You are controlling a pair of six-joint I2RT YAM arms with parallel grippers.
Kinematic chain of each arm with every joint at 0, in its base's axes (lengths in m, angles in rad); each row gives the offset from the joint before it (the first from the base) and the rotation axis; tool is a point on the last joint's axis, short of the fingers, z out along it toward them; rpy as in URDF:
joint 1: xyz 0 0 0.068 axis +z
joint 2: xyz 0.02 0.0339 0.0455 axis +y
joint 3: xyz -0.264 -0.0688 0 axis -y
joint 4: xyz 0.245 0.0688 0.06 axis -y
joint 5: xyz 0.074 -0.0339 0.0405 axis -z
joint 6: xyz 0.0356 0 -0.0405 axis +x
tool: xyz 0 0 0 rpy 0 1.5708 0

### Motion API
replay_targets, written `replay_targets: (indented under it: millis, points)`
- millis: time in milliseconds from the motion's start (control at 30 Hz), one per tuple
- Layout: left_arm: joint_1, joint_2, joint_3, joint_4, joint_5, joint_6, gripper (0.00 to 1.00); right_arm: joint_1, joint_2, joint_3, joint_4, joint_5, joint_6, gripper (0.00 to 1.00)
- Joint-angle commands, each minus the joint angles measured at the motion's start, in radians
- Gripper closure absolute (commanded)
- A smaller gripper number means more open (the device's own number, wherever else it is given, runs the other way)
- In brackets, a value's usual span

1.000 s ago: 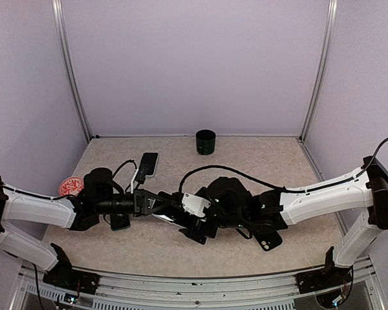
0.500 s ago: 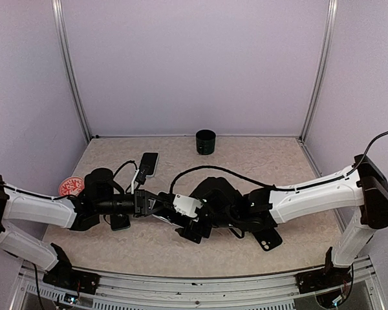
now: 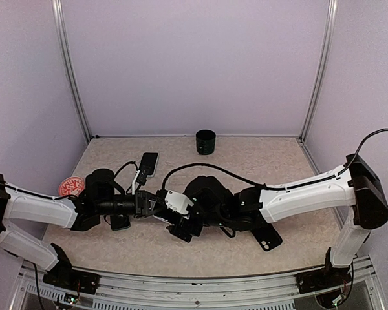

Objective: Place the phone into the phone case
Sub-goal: Pass from the left arm to the right

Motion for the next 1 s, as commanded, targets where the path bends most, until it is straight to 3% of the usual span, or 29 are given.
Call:
replay_targets:
  millis: [0,167,267,367,533,633,833,967]
  points:
    - [-0.007,-0.003,0.032,0.063,0.001,0.008,1.00,0.012,0.036,0.040,-0.005,0.027,0.027,0.01]
    - [-0.006,0.000,0.033,0.064,0.002,0.009,1.00,0.012,0.033,0.048,-0.029,0.039,0.020,0.06]
    - [-0.006,0.004,0.036,0.064,0.003,0.010,1.00,0.012,0.021,0.053,-0.046,0.050,0.015,0.16]
    - [-0.006,0.010,0.037,0.067,0.005,0.009,1.00,0.012,0.010,0.053,-0.049,0.051,0.014,0.34]
    - [-0.006,0.013,0.040,0.068,0.008,0.006,1.00,0.012,0.003,0.057,-0.056,0.059,0.013,0.41]
    - [-0.005,0.010,0.040,0.064,0.009,0.008,1.00,0.012,-0.002,0.057,-0.061,0.064,0.013,0.33]
    - [-0.003,0.001,0.035,0.059,0.006,0.010,1.00,0.012,-0.034,0.029,-0.074,0.054,0.006,0.02]
    - [0.000,-0.004,0.034,0.057,0.008,0.012,1.00,0.010,-0.085,-0.031,-0.060,0.041,-0.005,0.00]
